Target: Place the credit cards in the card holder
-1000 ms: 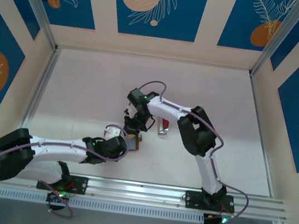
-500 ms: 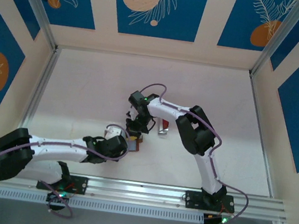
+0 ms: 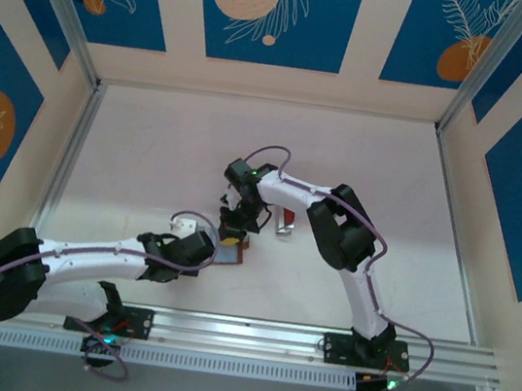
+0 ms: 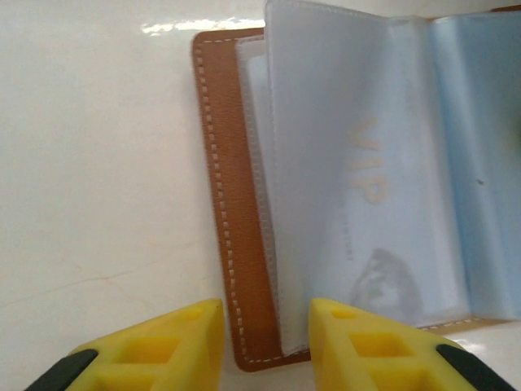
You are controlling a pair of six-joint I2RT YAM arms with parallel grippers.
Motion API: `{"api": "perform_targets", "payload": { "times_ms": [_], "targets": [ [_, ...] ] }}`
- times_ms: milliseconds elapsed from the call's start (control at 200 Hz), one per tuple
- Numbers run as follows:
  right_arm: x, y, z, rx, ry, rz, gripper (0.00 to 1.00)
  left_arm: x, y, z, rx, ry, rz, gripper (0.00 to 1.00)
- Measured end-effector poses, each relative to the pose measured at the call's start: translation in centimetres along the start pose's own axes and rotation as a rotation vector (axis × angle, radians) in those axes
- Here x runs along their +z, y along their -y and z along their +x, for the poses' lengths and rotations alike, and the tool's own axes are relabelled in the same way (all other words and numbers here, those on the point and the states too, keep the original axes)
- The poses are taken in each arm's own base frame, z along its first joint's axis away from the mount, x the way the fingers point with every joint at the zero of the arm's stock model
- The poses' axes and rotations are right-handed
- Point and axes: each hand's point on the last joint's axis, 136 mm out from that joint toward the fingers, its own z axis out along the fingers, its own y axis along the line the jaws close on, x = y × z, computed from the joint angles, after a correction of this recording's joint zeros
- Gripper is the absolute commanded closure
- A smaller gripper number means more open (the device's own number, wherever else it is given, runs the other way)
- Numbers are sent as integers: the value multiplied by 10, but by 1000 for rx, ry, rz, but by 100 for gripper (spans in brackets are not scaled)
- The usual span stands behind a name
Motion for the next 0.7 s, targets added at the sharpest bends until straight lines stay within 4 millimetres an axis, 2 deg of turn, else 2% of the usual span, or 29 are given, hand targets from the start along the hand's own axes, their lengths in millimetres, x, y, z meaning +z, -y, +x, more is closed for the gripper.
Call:
{"api": "perform_targets", "payload": {
  "times_ms": [200,315,430,550,620,700],
  "targets": [
    [0,0,0,-1,0,0,100,1,-22,-4,-70,-16,-63,67],
    [0,0,0,-8,0,0,99,-12,-26,-14,-103,15,-38,67],
    [0,0,0,-11,0,-1,99,-35,-15,-37,-84,66,25,69],
    [0,0,0,-15,0,-1,99,-62,13,-71,-53,121,111,70],
    [-1,0,0,-17,0,-4,99,-66,25,-80,-36,125,137,73],
    [-2,0,-1,-14,-1,-8,99,-55,36,-80,-14,92,133,76]
  ]
}}
